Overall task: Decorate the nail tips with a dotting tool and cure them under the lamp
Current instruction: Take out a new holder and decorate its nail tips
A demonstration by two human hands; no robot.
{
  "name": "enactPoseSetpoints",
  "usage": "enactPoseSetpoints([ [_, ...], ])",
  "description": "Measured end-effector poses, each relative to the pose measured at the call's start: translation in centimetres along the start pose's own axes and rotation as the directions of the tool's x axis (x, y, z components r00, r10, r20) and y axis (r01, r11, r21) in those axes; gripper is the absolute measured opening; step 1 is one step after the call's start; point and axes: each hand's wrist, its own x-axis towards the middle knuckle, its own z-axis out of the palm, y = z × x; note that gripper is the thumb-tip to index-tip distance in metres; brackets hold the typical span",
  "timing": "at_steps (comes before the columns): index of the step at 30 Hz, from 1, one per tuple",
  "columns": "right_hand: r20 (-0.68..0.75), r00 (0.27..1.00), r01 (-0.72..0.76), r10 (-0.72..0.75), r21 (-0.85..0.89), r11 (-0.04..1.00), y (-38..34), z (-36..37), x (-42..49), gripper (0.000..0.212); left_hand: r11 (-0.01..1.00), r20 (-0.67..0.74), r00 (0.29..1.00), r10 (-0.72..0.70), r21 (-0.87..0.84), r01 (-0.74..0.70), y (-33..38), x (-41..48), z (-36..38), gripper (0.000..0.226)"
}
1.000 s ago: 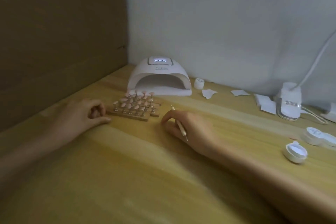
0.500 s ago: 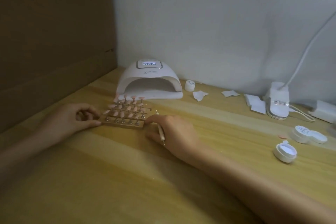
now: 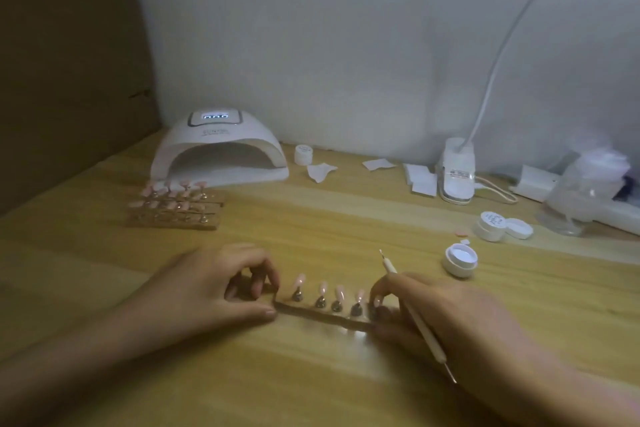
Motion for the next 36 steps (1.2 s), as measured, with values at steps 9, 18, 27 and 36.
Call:
enactPoseSetpoints([
  [9, -0.042, 0.973, -0.228, 0.228, 0.015, 0.974, 7.1, -3.4, -6.9, 0.042, 0.981, 0.067, 0.979, 0.193, -0.012, -0.192, 7.5, 8.2, 4.4, 0.037],
  [18, -0.073, 0.967, -0.232, 0.245, 0.155, 0.960, 10.5, -3.5, -7.0, 0.040, 0.986, 0.046, 0.986, 0.160, -0.051, -0.158, 8.8, 11.4, 5.7, 0.035],
  [27, -0.060, 0.981, -0.160, 0.185, 0.287, 0.944, 12.3, -3.2, -7.0, 0.033, 0.880, 0.027, 0.983, 0.182, -0.451, -0.151, 10.2, 11.9, 7.1, 0.011],
  [36, -0.075, 0.988, -0.108, 0.137, 0.306, 0.946, 13.7, -4.1, -7.1, 0.018, 0.915, -0.060, 0.958, 0.279, -0.286, -0.285, 10.6, 10.1, 6.9, 0.009],
])
